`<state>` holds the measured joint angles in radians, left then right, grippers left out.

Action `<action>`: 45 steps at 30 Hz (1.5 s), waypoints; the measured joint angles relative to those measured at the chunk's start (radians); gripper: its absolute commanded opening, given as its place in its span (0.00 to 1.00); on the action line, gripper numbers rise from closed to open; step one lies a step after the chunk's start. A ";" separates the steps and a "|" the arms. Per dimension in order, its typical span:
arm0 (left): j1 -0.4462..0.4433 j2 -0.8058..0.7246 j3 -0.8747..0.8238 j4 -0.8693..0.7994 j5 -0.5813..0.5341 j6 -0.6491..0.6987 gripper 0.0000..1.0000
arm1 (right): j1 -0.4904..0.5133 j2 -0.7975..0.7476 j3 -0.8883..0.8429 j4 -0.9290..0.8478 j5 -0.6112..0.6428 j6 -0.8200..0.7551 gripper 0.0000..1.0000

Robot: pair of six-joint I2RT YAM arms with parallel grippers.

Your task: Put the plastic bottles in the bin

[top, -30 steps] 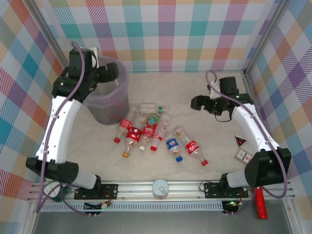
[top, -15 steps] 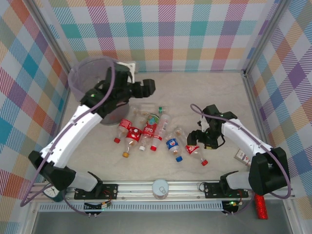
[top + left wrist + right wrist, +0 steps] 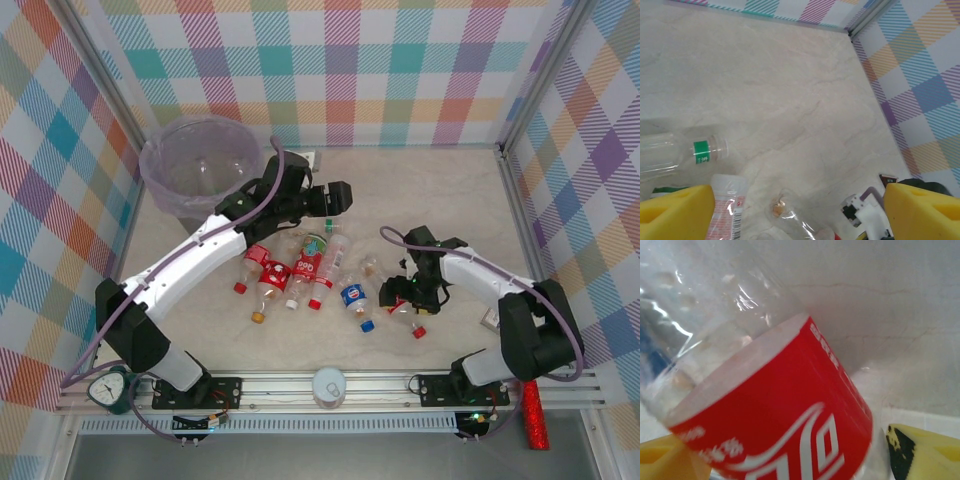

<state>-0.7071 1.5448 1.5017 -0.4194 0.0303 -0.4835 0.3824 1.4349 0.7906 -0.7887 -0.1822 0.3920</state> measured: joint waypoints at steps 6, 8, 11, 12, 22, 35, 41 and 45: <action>-0.013 0.057 -0.001 0.077 0.043 -0.040 0.87 | -0.040 -0.035 -0.038 0.055 0.019 0.029 0.65; -0.014 0.092 -0.005 0.113 0.079 -0.072 0.87 | -0.068 -0.068 -0.063 0.079 0.026 0.042 0.61; -0.015 0.138 -0.005 0.158 0.123 -0.114 0.87 | -0.116 -0.137 -0.104 0.105 0.024 0.045 0.60; -0.016 0.152 -0.005 0.169 0.135 -0.128 0.87 | -0.128 -0.163 -0.111 0.108 0.024 0.044 0.60; -0.018 0.220 -0.019 0.360 0.251 -0.265 0.89 | -0.277 -0.343 -0.090 0.208 -0.139 0.004 0.55; -0.077 0.339 -0.060 0.526 0.324 -0.348 0.94 | -0.288 -0.317 -0.082 0.370 -0.412 0.039 0.54; -0.084 0.390 -0.060 0.576 0.343 -0.379 0.82 | -0.288 -0.317 -0.082 0.393 -0.448 0.059 0.54; -0.089 0.394 -0.060 0.593 0.348 -0.391 0.73 | -0.288 -0.316 -0.082 0.393 -0.451 0.065 0.54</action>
<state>-0.7963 1.9388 1.4422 0.1734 0.3779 -0.8749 0.0944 1.1187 0.7090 -0.3962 -0.6327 0.4572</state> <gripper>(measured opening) 0.774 0.585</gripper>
